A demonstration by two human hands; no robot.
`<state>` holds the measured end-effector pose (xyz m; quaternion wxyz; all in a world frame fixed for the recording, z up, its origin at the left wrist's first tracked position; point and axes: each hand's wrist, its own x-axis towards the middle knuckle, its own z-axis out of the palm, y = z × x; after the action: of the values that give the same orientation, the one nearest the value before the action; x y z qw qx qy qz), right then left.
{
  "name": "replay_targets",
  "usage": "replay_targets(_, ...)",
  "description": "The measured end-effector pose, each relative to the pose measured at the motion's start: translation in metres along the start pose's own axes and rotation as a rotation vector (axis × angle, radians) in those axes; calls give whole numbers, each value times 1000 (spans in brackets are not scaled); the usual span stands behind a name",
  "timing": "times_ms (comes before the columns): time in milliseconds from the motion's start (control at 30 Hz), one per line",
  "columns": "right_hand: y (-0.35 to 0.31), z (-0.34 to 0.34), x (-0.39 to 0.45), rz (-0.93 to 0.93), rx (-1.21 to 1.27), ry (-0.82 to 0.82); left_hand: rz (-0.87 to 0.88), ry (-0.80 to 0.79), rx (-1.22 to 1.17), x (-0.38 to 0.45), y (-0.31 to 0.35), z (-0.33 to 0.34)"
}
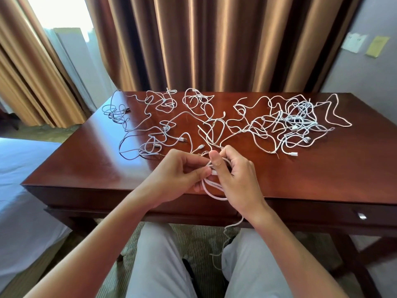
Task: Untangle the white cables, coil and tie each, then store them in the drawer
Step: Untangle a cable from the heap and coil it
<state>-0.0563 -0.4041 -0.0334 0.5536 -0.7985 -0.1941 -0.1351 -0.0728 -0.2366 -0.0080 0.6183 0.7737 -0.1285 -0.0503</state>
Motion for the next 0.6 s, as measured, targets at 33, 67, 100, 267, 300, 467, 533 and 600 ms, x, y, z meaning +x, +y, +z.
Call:
replay_targets(33,2,0,-1,4,20,9,31,39,33,0,-1,0)
replay_targets(67,5,-1,-2,11,41,18,59,83,43,1,-1,0)
replay_targets(100,7,-3,-4,23,62,22,74,129,27,2,-2,-2)
replay_targets(267,17,-9,-13,116,287,-125,41,303,-263,8,-11,-11)
replay_targets(300,16,-8,-15,106,339,-126,16,331,-332,9,-11,-9)
replay_targets(467,8,8,-22,77,595,177,-118,318,-719,12,-8,9)
replay_targets(533,8,12,-23,-2,571,326,-162,307,-809,11,-7,13)
replay_targets(600,8,14,-24,-79,518,389,-185,311,-842,11,-6,16)
